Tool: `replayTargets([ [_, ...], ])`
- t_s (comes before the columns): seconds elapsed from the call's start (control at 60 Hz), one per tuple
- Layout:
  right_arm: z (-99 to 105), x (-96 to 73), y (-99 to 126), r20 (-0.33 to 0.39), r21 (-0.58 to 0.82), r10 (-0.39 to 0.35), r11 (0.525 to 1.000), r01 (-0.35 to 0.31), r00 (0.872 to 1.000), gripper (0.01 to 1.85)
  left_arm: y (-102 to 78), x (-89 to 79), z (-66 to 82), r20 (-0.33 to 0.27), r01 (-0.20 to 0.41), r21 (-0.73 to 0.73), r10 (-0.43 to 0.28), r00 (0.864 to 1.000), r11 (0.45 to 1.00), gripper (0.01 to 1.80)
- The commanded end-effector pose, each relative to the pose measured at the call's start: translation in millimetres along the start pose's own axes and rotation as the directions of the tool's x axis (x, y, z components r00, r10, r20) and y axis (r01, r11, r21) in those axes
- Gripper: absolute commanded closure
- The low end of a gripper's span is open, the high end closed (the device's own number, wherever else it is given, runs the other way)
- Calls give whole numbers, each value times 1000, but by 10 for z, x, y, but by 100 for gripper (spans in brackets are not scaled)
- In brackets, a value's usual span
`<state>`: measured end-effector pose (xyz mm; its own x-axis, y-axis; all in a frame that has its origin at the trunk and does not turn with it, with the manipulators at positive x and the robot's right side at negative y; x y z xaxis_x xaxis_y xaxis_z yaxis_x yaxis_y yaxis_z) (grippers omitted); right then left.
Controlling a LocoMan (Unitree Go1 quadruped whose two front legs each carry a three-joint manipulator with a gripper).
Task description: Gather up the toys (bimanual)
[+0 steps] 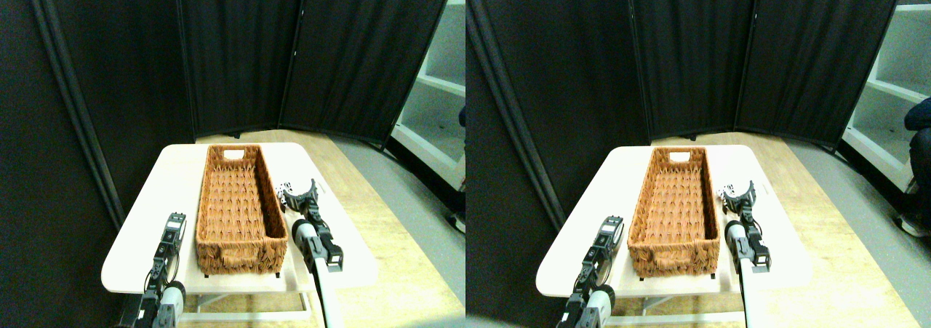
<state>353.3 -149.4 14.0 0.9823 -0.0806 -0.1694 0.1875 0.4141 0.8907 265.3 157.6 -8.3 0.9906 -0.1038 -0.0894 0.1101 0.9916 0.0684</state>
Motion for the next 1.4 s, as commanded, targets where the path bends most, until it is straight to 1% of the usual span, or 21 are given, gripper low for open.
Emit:
replayTargets([
  [0.017, -29, 114, -78, -28, 136, -54, 989, 57, 998, 122, -16, 12, 99, 57, 3, 1, -3, 998, 1000, 180],
  [0.083, -36, 150, -111, -58, 158, -52, 986, 61, 997, 119, -19, 12, 96, 56, 0, -1, 0, 998, 1000, 180],
  [0.1, -44, 178, -132, -81, 190, -63, 979, 77, 995, 118, -23, 12, 95, 53, -3, 3, 3, 999, 1000, 180],
  [0.317, -78, 333, -231, -130, 229, -108, 964, 135, 986, 118, -36, 19, 93, 51, -7, 0, 7, 999, 1000, 180],
  [0.6, -112, 356, -300, -204, 267, -153, 942, 205, 967, 104, -45, 40, 91, 46, -15, 3, 15, 999, 1000, 180],
  [0.65, -121, 372, -319, -219, 300, -175, 924, 237, 960, 105, -54, 53, 100, 53, -6, 0, 6, 999, 1000, 180],
  [0.733, -134, 402, -352, -251, 311, -173, 917, 249, 952, 107, -63, 70, 105, 61, 1, 5, -1, 998, 1000, 180],
  [0.783, -140, 410, -360, -258, 326, -183, 908, 264, 949, 115, -66, 75, 105, 61, -5, -3, 5, 998, 1000, 180],
  [0.8, -146, 417, -368, -256, 326, -187, 907, 267, 948, 124, -66, 80, 103, 61, -6, -3, 6, 998, 1000, 180],
  [0.833, -155, 423, -374, -242, 321, -200, 907, 273, 949, 140, -65, 87, 102, 61, -4, -2, 5, 998, 1000, 180],
  [0.867, -167, 426, -376, -216, 311, -224, 907, 284, 951, 163, -65, 96, 99, 61, -4, -3, 4, 998, 1000, 180],
  [0.917, -176, 432, -377, -183, 313, -241, 905, 289, 953, 183, -66, 103, 98, 57, -8, -7, 9, 998, 1000, 180],
  [0.967, -179, 435, -377, -168, 323, -245, 901, 288, 955, 185, -67, 109, 101, 56, -7, -3, 7, 998, 1000, 180],
  [1.0, -176, 447, -385, -136, 349, -256, 892, 288, 957, 185, -70, 116, 102, 58, -6, -5, 6, 998, 1000, 180],
  [1.033, -167, 464, -398, -128, 332, -248, 901, 277, 960, 185, -71, 121, 105, 58, -4, -7, 5, 998, 1000, 180],
  [1.1, -145, 483, -403, -119, 333, -259, 899, 285, 958, 185, -71, 130, 105, 54, -2, -5, 3, 999, 1000, 180],
  [1.167, -125, 485, -394, -97, 337, -239, 906, 258, 966, 185, -71, 142, 104, 49, 0, 1, 0, 999, 1000, 180],
  [1.2, -108, 465, -360, -68, 342, -232, 908, 242, 970, 185, -73, 148, 100, 47, -2, 3, 2, 999, 1000, 180],
  [1.267, -79, 452, -333, -67, 338, -204, 916, 215, 977, 185, -75, 151, 97, 41, -7, 0, 7, 999, 1000, 180],
  [1.333, -32, 392, -227, -46, 336, -147, 929, 154, 988, 185, -80, 152, 94, 33, -11, -2, 11, 999, 1000, 180],
  [1.4, 3, 349, -144, -50, 326, -107, 938, 118, 993, 185, -85, 150, 97, 30, -12, -3, 12, 999, 1000, 180],
])
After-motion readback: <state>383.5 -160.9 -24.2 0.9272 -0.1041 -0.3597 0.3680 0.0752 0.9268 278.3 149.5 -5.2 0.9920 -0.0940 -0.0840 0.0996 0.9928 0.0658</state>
